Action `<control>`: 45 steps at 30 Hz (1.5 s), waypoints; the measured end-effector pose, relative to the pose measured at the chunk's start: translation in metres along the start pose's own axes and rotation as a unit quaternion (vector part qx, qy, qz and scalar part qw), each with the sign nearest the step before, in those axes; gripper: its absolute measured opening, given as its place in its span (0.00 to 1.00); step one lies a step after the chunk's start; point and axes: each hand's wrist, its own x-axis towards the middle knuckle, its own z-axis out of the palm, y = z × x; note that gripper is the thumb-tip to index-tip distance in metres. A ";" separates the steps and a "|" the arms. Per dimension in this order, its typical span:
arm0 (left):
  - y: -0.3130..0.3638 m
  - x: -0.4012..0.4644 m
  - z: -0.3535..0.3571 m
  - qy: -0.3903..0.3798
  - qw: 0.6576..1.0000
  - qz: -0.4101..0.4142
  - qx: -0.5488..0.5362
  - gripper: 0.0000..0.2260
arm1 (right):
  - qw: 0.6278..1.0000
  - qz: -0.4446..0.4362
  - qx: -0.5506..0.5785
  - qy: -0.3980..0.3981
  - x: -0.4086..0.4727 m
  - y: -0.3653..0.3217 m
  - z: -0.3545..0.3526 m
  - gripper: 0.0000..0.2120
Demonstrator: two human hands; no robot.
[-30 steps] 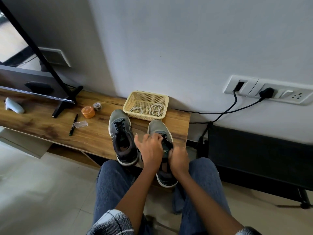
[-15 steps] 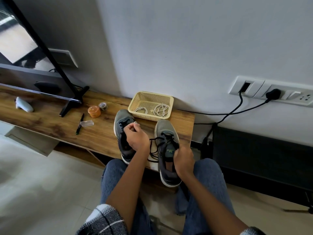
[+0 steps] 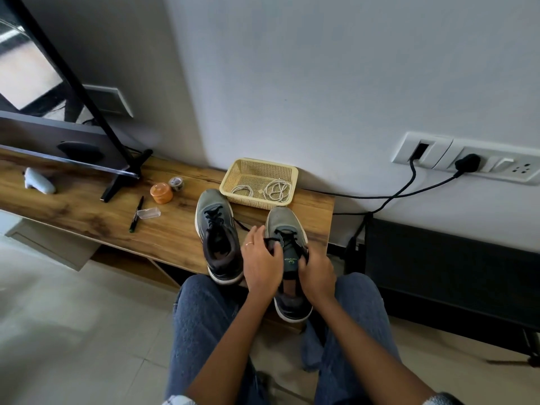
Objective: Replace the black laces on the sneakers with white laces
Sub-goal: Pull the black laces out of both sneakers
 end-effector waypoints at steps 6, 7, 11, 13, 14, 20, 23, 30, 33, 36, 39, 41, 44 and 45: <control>-0.017 -0.016 0.018 -0.096 0.995 -0.011 0.018 0.23 | 0.998 -0.029 -0.038 -0.028 0.001 0.001 -0.003 0.15; -0.021 -0.015 0.019 -0.098 0.995 -0.028 0.008 0.20 | 0.998 -0.038 -0.049 -0.027 0.001 0.001 -0.004 0.16; -0.024 -0.015 0.020 -0.100 0.993 -0.063 0.004 0.16 | 0.993 -0.075 -0.090 -0.034 0.001 0.001 -0.004 0.18; -0.022 -0.015 0.022 -0.097 0.993 -0.064 0.007 0.16 | 0.981 -0.120 -0.150 -0.025 0.003 -0.001 -0.001 0.20; -0.022 -0.015 0.022 -0.096 0.993 -0.063 0.008 0.16 | 0.973 -0.145 -0.180 -0.015 0.006 -0.001 0.002 0.21; -0.023 -0.015 0.024 -0.099 0.994 -0.042 0.020 0.18 | 0.946 -0.200 -0.250 -0.051 0.018 -0.008 0.009 0.14; -0.022 -0.015 0.026 -0.087 0.995 -0.047 0.016 0.20 | 0.947 -0.210 -0.240 -0.034 0.025 -0.009 0.011 0.08; -0.016 -0.021 0.026 -0.043 0.993 -0.105 -0.024 0.18 | 0.983 -0.163 -0.078 -0.003 0.028 -0.002 0.009 0.07; -0.014 -0.020 0.025 -0.041 0.993 -0.111 -0.021 0.17 | 0.995 -0.007 0.084 0.062 0.027 0.000 0.006 0.08; -0.013 -0.021 0.025 -0.049 0.993 -0.107 -0.027 0.17 | 0.962 0.177 0.193 0.084 0.032 -0.005 -0.001 0.07; -0.016 -0.020 0.024 -0.061 0.993 -0.097 -0.019 0.17 | 0.964 0.198 0.170 0.053 0.034 -0.011 -0.004 0.06; -0.017 -0.019 0.024 -0.069 0.994 -0.080 -0.005 0.17 | 0.988 0.110 0.103 0.037 0.030 -0.017 -0.007 0.09; -0.017 -0.020 0.023 -0.074 0.995 -0.065 -0.007 0.17 | 0.989 -0.129 -0.067 -0.014 0.024 -0.023 -0.007 0.18; -0.017 -0.020 0.023 -0.075 0.995 -0.065 -0.010 0.17 | 0.973 -0.191 -0.118 -0.049 0.021 -0.027 -0.006 0.18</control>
